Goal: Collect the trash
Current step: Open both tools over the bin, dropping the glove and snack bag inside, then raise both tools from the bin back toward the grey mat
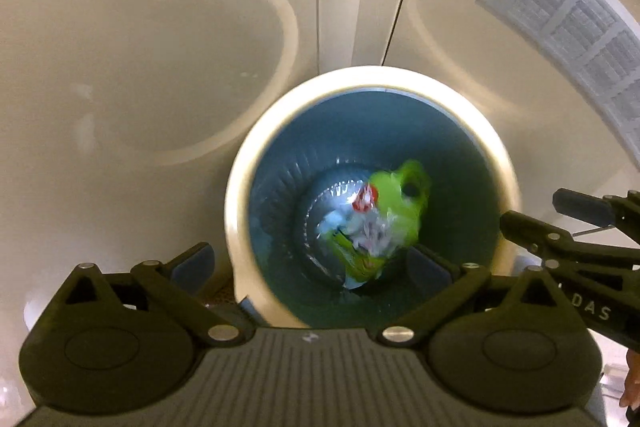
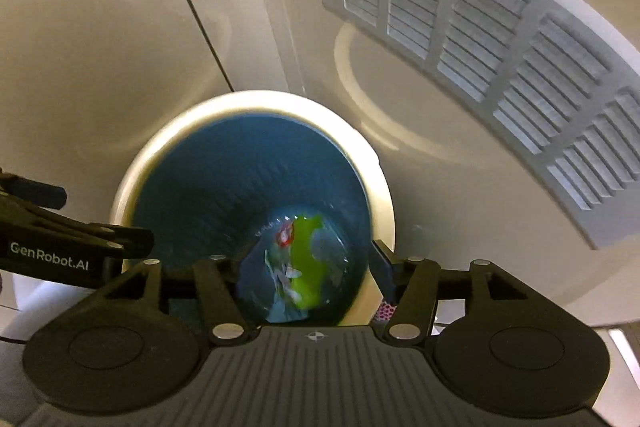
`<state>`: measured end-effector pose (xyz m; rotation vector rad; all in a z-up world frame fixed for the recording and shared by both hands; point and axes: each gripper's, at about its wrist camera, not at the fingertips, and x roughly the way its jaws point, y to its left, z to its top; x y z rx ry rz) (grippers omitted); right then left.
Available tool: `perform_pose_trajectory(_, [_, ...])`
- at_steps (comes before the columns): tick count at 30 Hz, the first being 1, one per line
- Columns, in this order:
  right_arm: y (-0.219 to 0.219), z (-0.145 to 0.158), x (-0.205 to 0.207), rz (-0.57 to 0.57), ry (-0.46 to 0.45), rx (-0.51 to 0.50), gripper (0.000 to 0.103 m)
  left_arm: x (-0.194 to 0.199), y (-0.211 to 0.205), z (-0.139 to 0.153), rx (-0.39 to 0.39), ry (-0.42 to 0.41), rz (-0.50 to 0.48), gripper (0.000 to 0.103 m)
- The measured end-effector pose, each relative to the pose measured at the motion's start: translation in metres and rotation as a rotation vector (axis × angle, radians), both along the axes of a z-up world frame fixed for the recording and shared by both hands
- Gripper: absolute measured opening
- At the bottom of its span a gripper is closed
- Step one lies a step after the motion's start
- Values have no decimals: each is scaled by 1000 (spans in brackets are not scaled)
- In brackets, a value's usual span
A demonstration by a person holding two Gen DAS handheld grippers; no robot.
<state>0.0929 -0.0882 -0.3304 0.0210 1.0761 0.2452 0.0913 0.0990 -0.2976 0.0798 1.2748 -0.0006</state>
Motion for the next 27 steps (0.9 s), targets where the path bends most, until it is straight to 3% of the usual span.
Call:
perform_pose_trajectory(8, [4,65,-61,51,-131,12,82,-58,3,61,14,-112,13,103])
perform_pose_trajectory(17, [-1,117,-117,27,-256,44,88,-115,-3,107,48,-228,4,103])
perform_pose_trajectory(27, [-1,166,-181,70,-380,46,92,-165,-7,134,67,-340,2,103])
